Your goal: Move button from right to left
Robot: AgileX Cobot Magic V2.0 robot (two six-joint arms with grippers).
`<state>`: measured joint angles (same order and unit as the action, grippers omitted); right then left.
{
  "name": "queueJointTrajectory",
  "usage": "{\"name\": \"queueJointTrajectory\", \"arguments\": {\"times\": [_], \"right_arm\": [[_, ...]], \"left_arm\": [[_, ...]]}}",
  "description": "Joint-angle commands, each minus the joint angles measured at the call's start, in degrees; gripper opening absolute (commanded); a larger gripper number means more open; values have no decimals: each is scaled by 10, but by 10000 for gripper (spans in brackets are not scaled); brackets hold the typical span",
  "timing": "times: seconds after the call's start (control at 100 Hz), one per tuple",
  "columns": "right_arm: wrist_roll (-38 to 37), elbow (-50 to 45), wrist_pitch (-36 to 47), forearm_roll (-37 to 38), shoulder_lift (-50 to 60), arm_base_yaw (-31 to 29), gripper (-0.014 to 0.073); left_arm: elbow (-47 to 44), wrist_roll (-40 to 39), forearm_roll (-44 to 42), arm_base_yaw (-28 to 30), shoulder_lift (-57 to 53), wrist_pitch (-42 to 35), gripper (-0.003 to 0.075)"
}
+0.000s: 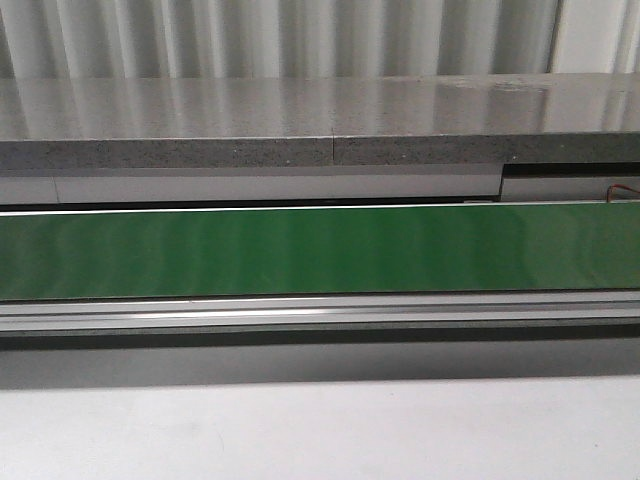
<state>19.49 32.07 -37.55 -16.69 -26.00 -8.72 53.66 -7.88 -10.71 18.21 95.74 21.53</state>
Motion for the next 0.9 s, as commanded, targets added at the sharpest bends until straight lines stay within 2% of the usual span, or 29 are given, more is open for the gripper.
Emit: {"name": "queueJointTrajectory", "arguments": {"times": [0.0,0.14,0.32,0.58,0.75,0.82,0.89], "right_arm": [[5,15,40,-10,-3,1,-67],[5,15,40,-10,-3,1,-67],[5,15,40,-10,-3,1,-67],[5,15,40,-10,-3,1,-67],[5,15,40,-10,-3,1,-67],[5,15,40,-10,-3,1,-67],[5,15,40,-10,-3,1,-67]], "left_arm": [[18,0,4,1,-28,-28,550],[18,0,4,1,-71,-30,546],[18,0,17,-15,-187,-30,546],[10,0,14,-116,-370,21,545],[-29,0,18,-166,-476,47,543],[-52,0,29,-179,-525,54,512],[-79,0,47,-190,-575,54,449]]}}
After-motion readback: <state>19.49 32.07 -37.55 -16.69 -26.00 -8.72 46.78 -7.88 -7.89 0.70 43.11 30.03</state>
